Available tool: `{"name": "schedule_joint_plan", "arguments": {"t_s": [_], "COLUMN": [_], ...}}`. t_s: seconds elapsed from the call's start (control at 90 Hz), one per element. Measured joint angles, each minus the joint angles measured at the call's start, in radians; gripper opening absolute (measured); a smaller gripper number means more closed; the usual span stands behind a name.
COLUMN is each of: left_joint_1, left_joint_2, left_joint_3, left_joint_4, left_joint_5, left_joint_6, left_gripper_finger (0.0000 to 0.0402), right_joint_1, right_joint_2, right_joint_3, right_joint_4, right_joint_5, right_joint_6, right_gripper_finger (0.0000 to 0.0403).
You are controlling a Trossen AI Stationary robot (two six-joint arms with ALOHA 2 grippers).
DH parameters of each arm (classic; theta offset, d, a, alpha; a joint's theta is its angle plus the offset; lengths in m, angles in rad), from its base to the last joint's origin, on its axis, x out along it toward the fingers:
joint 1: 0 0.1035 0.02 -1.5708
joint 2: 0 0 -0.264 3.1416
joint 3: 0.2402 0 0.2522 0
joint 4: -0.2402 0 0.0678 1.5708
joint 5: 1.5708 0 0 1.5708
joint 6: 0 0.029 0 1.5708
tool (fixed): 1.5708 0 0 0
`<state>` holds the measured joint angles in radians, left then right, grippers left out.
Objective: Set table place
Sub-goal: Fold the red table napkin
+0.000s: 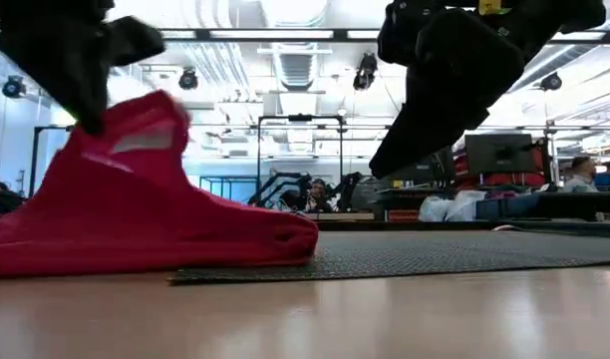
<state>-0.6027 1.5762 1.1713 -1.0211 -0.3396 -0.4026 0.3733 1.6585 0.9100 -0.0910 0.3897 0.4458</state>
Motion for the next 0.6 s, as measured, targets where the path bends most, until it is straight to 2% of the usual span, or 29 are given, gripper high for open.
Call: {"name": "schedule_joint_plan", "arguments": {"t_s": [0.222,0.478,0.6], "left_joint_1": [-0.044,-0.048,-0.049], "left_joint_2": [-0.022,-0.019,-0.019], "left_joint_3": [-0.121,-0.134,-0.134], "left_joint_4": [0.018,0.03,0.033], "left_joint_5": [0.051,0.11,0.172], "left_joint_6": [-0.007,0.037,0.098], "left_gripper_finger": [0.0003,0.0016,0.0043], "right_joint_1": [0.0,0.0,0.0], "right_joint_2": [0.0,0.0,0.0], "right_joint_3": [0.0,0.001,0.001], "right_joint_4": [0.003,0.017,0.022], "right_joint_5": [0.0,-0.005,-0.008], "right_joint_6": [-0.001,-0.022,-0.054], "right_gripper_finger": [0.02,0.0201,0.0204]}}
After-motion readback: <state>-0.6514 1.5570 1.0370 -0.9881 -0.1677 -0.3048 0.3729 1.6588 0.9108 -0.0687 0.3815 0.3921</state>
